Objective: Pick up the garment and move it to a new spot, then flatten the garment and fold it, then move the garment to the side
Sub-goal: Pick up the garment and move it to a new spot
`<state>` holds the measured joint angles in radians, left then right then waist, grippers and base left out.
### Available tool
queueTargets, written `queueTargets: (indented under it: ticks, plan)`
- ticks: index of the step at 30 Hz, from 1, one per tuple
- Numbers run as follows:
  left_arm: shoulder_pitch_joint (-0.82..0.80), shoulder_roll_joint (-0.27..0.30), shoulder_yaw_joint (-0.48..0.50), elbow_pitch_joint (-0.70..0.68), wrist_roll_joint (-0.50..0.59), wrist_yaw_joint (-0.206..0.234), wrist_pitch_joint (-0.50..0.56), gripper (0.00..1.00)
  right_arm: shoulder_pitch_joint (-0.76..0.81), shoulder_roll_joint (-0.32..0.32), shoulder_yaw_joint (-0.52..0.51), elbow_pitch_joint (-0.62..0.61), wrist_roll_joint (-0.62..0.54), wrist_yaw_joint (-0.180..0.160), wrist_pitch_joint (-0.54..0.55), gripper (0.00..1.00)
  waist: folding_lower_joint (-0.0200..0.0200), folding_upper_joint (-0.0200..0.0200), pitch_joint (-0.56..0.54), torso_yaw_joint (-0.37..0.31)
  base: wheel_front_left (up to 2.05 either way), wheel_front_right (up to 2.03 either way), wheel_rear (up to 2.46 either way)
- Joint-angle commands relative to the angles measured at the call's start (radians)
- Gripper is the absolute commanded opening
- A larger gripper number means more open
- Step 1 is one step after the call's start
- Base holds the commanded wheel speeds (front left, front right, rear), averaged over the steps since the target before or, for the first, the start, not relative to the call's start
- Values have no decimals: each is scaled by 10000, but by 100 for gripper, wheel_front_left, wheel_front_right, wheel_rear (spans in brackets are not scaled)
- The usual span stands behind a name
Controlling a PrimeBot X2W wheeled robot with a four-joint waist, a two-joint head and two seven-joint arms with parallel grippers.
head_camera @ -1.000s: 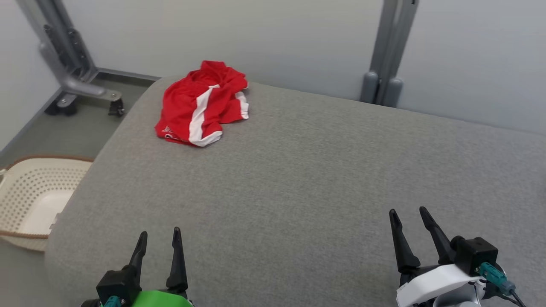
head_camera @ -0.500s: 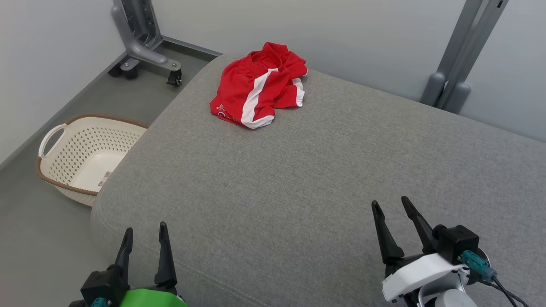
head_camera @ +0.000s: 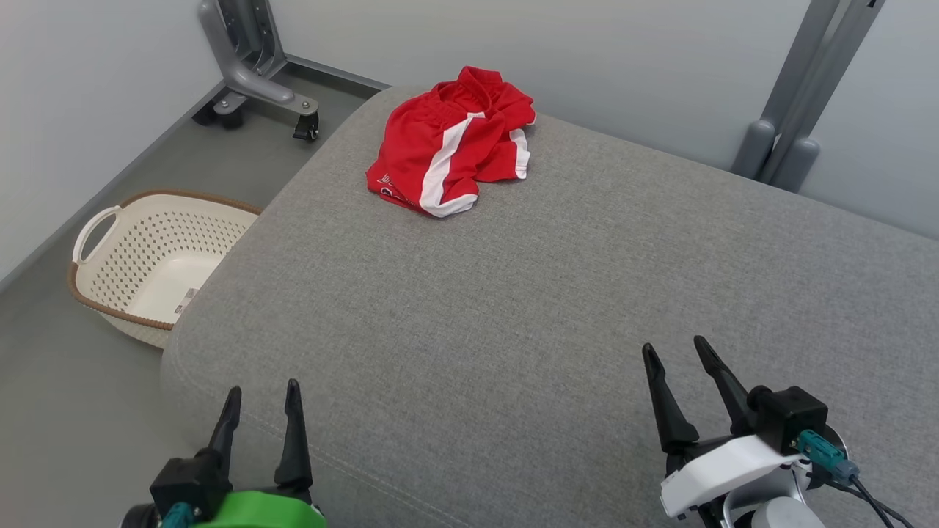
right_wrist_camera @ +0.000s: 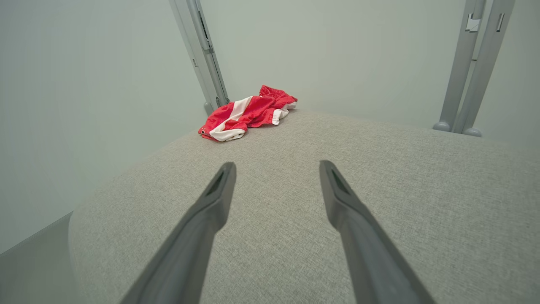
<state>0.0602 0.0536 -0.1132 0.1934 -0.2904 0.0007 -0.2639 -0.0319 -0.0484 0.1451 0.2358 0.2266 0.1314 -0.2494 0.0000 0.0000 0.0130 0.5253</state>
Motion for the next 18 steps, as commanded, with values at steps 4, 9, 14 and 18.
queueTargets:
  ticks: [4, 9, 14, 18]
  plan:
    - [-1338, 510, 68, 121, 247, -273, -4, 100, -75, -34, -77, -532, -291, -14, 251, 100, 0, 0, 548, -250, 0, 0, 0]
    - [-3629, 1241, 210, 173, 356, -603, 269, 100, -520, -48, -92, -1312, -742, -16, 748, 100, 0, 0, 1586, -980, 0, 0, 0]
    - [-6186, 1937, 255, 979, 157, -925, 1288, 100, -997, -45, -76, -2086, -1187, -16, 1203, 100, 0, 0, 2627, -1845, 0, 0, 0]
    - [-8102, 2518, 128, 2010, 9, -1132, 2325, 100, -1281, -45, 15, -2876, -1441, -16, 1512, 100, 0, 0, 3401, -2715, 0, 0, 0]
